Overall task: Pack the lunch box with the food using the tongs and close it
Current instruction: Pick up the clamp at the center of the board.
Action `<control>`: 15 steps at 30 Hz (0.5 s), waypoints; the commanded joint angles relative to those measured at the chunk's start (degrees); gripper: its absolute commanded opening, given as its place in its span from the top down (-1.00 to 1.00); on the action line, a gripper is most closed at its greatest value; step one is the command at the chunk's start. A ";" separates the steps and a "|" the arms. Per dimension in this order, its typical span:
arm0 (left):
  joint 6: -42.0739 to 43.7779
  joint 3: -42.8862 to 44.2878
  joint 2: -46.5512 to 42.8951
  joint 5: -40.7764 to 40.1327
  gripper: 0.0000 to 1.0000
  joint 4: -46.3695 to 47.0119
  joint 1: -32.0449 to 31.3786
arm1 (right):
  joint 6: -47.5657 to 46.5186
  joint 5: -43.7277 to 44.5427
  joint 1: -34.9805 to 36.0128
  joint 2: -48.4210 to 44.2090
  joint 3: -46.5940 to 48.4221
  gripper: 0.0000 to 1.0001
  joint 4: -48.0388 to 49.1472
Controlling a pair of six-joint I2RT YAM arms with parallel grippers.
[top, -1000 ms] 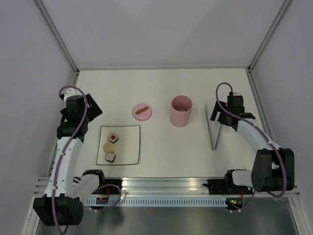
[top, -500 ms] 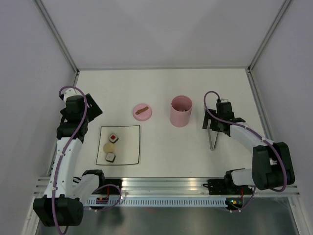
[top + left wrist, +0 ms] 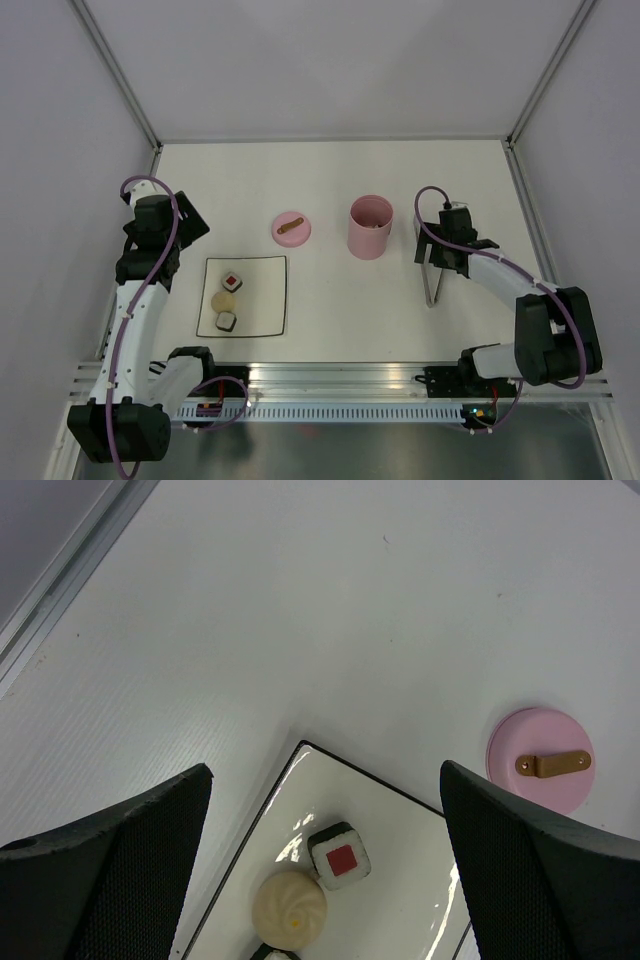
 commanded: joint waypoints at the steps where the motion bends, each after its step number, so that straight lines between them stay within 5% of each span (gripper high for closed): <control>1: 0.67 -0.04 -0.08 -0.27 -0.99 0.49 -0.18 | 0.16 -0.02 0.02 1.49 1.91 -0.93 1.88; 15: 0.84 -0.04 0.10 -0.45 -0.99 0.40 -0.18 | 2.00 4.10 1.60 9.76 4.72 -0.84 3.56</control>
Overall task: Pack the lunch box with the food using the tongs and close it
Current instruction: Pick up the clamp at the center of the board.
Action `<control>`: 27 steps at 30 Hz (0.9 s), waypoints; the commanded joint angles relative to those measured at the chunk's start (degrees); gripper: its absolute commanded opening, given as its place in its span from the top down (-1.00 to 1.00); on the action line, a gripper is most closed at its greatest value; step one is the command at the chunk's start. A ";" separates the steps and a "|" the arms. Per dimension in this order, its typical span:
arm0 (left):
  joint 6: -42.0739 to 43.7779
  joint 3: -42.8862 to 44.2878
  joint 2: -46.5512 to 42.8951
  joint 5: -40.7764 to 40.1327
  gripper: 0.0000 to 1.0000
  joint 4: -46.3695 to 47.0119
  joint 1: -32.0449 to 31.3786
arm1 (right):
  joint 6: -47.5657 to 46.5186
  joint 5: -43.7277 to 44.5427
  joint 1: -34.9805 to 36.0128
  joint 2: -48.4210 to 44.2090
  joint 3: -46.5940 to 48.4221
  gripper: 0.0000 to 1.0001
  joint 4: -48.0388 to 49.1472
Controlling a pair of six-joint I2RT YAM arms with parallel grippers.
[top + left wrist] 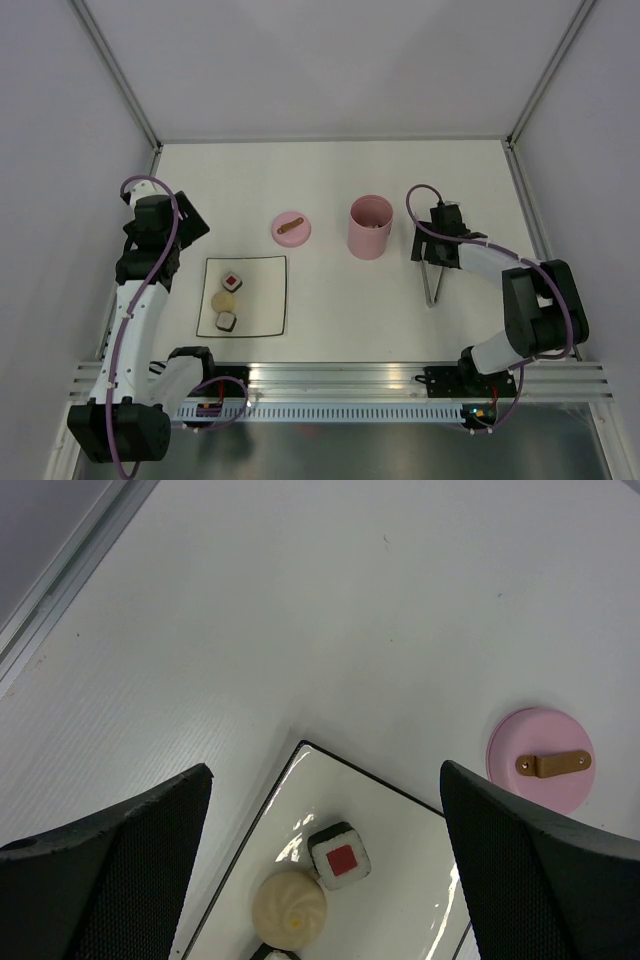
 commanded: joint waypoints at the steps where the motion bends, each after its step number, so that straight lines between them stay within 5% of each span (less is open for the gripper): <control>1: 0.82 -0.04 0.07 -0.45 -0.99 0.40 -0.18 | 0.97 3.94 1.49 1.32 2.73 -0.82 0.12; 12: 0.91 -0.04 -0.10 -0.45 -0.99 0.40 -0.26 | 1.23 8.35 3.78 -0.08 3.97 -0.72 -6.21; 27: 0.91 -0.13 -0.45 -0.45 -0.99 0.40 -0.18 | 5.54 3.34 3.78 1.76 2.83 -0.73 -4.19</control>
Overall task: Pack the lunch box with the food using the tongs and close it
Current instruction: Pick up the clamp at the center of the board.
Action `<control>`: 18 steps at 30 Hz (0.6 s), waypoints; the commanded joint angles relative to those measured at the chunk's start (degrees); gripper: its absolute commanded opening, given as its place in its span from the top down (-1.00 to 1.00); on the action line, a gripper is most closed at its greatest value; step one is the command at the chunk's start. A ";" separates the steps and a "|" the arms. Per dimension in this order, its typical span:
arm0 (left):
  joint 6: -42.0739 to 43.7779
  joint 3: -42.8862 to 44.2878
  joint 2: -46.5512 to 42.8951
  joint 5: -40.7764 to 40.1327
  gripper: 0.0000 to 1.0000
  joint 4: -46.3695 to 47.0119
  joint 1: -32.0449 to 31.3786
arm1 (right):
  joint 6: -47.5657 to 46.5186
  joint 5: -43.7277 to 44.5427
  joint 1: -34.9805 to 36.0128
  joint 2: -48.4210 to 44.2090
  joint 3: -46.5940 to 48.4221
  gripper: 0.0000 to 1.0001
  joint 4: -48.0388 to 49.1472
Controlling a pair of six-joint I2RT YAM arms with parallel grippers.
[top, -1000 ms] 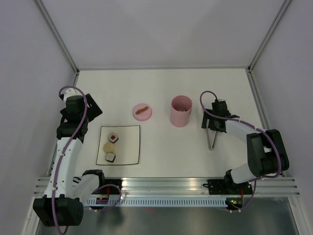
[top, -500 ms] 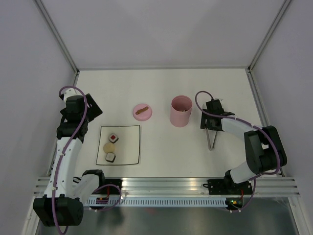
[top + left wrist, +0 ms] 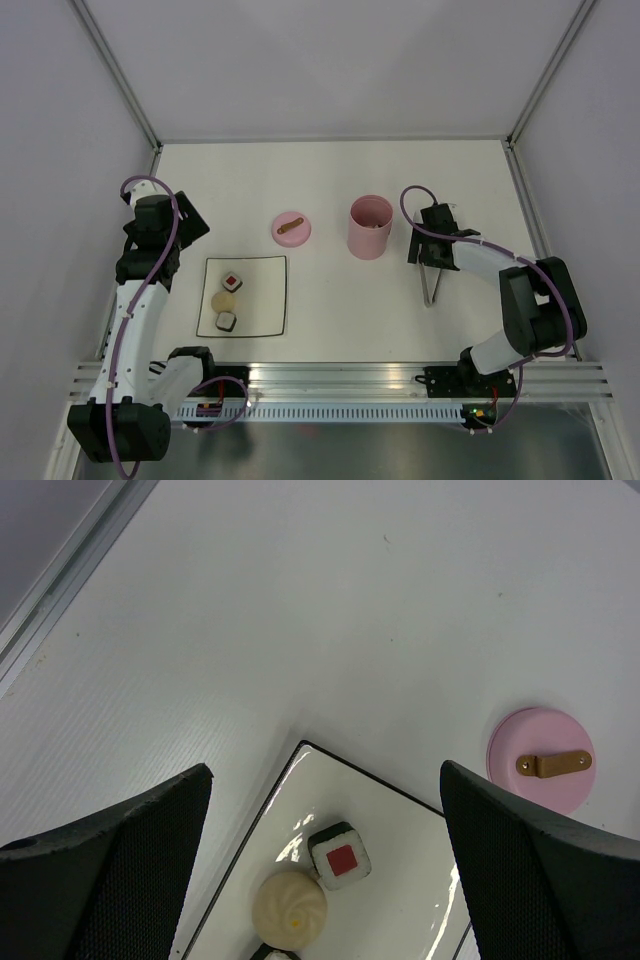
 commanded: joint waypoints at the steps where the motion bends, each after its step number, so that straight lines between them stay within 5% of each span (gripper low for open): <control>1: 0.91 -0.13 -0.43 -0.43 -0.99 0.40 -0.26 | 2.57 -1.79 0.09 0.65 0.09 -0.72 1.49; 18: 1.00 -0.13 -0.17 -0.69 -0.99 0.31 -0.18 | 5.03 -1.98 0.18 2.50 -0.97 -0.64 2.38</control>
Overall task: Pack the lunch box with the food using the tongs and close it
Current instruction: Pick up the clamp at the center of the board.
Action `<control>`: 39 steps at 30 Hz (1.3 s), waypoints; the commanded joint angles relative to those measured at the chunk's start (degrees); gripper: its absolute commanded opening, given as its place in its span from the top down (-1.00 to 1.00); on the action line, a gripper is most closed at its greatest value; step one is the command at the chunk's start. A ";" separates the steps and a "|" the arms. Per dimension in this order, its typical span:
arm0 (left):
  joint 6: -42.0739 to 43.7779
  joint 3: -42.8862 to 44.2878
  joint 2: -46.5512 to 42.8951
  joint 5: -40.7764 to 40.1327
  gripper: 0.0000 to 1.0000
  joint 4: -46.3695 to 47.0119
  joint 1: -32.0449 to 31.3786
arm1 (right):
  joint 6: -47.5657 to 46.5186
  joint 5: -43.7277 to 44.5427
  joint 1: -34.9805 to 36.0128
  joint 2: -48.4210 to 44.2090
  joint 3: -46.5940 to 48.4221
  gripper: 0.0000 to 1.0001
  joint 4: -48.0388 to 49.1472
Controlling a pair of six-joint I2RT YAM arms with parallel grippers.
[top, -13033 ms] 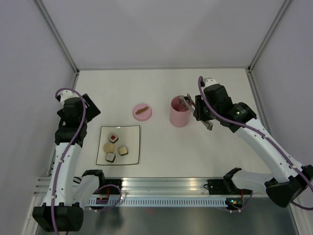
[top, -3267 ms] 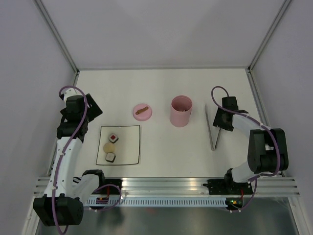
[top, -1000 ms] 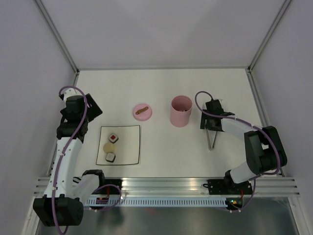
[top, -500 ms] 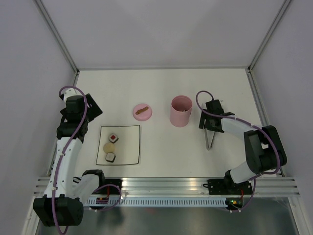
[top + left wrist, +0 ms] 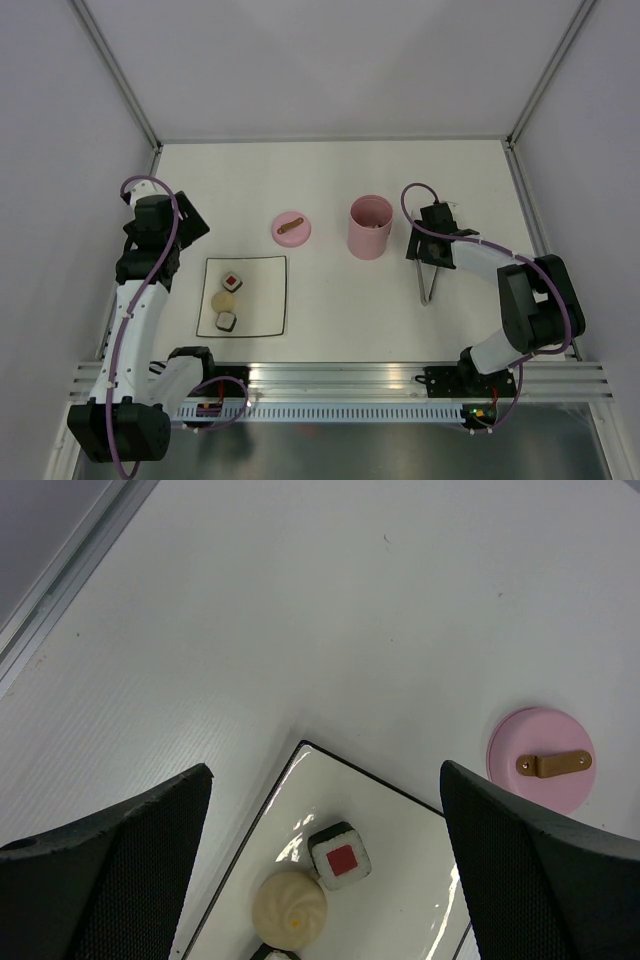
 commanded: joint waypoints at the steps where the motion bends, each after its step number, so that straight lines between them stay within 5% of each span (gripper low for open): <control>1: 1.00 -0.04 -0.19 -0.69 -0.99 0.31 -0.26 | 1.97 -0.69 0.09 1.49 -0.83 -0.64 -1.12; 26: 1.09 0.05 0.16 -0.87 -0.99 0.23 -0.18 | 2.24 1.16 2.90 7.29 2.51 -0.58 -3.41; 39: 1.09 -0.04 0.51 -0.95 -0.99 0.31 -0.26 | 1.54 2.57 2.90 2.99 5.49 -0.18 -5.69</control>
